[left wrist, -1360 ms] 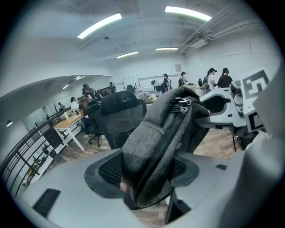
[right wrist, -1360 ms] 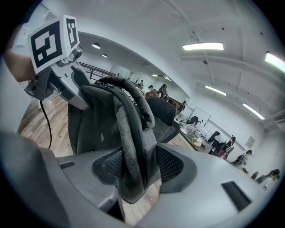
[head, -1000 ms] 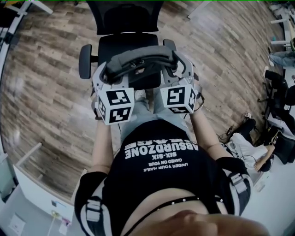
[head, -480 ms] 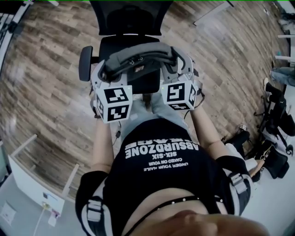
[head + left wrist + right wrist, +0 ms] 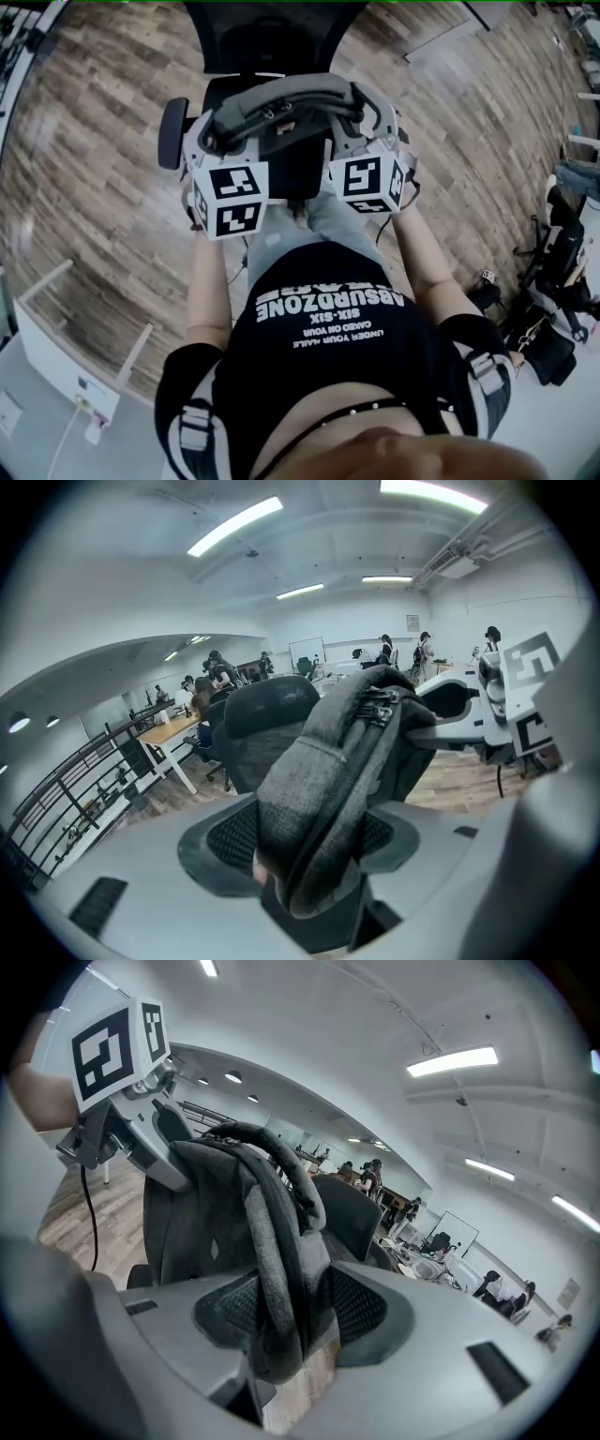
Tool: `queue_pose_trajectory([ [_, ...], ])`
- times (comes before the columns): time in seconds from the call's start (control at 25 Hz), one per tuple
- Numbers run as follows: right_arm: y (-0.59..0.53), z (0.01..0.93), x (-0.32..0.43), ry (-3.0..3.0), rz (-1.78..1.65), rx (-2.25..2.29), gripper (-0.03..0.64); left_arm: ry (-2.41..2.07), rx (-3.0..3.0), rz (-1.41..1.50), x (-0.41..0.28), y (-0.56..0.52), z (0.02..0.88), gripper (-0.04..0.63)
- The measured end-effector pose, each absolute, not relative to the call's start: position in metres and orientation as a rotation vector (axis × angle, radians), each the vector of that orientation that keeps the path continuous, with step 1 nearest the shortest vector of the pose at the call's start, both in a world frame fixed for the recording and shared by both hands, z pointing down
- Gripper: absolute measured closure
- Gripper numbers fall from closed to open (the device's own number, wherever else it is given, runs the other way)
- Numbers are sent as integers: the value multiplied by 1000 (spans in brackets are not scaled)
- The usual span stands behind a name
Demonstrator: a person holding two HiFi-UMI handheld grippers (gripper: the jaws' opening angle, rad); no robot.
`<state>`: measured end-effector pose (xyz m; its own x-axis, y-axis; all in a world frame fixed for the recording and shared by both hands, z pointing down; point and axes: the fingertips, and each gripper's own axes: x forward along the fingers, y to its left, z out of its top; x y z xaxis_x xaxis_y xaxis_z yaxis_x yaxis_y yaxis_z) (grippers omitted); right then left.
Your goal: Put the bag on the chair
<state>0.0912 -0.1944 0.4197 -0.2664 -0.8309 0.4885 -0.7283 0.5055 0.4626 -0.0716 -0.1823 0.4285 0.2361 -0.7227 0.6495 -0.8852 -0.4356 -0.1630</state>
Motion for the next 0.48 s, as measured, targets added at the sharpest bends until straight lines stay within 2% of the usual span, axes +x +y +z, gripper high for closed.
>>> queue_pose_trajectory([
  [0.48,-244,433,113,-2073,-204,1253,420,-1525,2250,1002,-49,-230,442,331],
])
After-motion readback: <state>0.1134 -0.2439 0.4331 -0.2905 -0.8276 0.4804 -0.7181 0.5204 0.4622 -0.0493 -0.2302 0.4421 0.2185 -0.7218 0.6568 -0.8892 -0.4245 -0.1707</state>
